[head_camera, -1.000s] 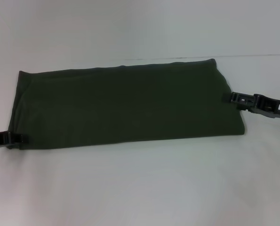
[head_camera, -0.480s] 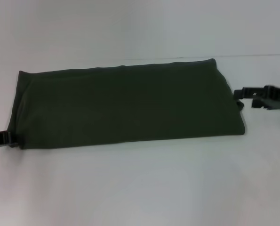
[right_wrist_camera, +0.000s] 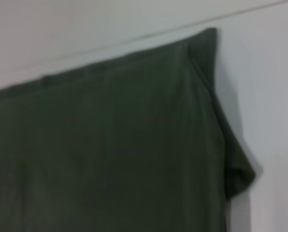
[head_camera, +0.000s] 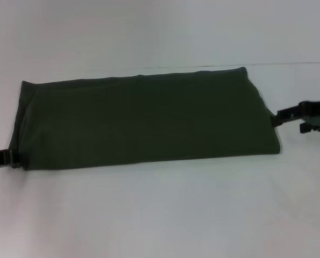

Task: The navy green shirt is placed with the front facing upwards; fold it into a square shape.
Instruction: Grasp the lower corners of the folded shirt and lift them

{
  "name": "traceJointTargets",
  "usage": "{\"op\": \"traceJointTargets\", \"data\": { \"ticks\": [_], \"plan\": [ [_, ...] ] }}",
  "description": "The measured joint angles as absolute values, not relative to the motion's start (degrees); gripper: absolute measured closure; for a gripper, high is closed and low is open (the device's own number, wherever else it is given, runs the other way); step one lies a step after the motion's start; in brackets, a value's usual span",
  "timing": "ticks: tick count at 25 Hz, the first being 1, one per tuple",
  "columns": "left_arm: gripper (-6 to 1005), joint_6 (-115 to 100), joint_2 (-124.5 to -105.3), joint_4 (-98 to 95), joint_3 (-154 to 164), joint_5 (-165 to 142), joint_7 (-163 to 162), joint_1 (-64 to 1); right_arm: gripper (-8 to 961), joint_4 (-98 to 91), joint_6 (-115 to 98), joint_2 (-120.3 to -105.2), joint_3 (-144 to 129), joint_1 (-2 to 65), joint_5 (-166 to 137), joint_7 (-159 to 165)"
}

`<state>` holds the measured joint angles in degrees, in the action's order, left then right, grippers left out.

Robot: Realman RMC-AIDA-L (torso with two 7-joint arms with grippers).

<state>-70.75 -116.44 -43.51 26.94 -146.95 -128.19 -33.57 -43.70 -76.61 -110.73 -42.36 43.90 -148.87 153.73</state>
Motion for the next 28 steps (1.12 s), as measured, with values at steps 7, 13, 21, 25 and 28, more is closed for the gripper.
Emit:
{"op": "traceJointTargets", "data": {
  "ticks": [7,13,21,25,28],
  "plan": [
    [972,-70.8,-116.45,-43.5,27.0,-147.0,-127.9,-33.6,41,-37.8,-69.5,-111.88,-43.0,45.4,-150.1,153.2],
    [973,-70.8,-116.44,-43.4,27.0,-147.0,-127.8,-33.6,41,-35.8,-66.1,-113.16,-43.5,45.9,-150.0,153.0],
    [973,-70.8,-116.44,-43.3,26.9,-147.0,-127.8,-33.7,41,-35.6,-64.6,-114.98,-44.1,46.9,-150.3,152.4],
    [972,-70.8,-116.45,-43.3,27.0,-147.0,-127.8,-33.8,42,-35.0,-64.2,-115.09,-45.0,47.0,-150.3,152.3],
    [972,-70.7,-116.45,-43.3,27.0,-147.0,-127.8,-33.8,42,-35.0,-64.3,-114.8,-45.1,46.9,-150.3,152.4]
  ]
}}
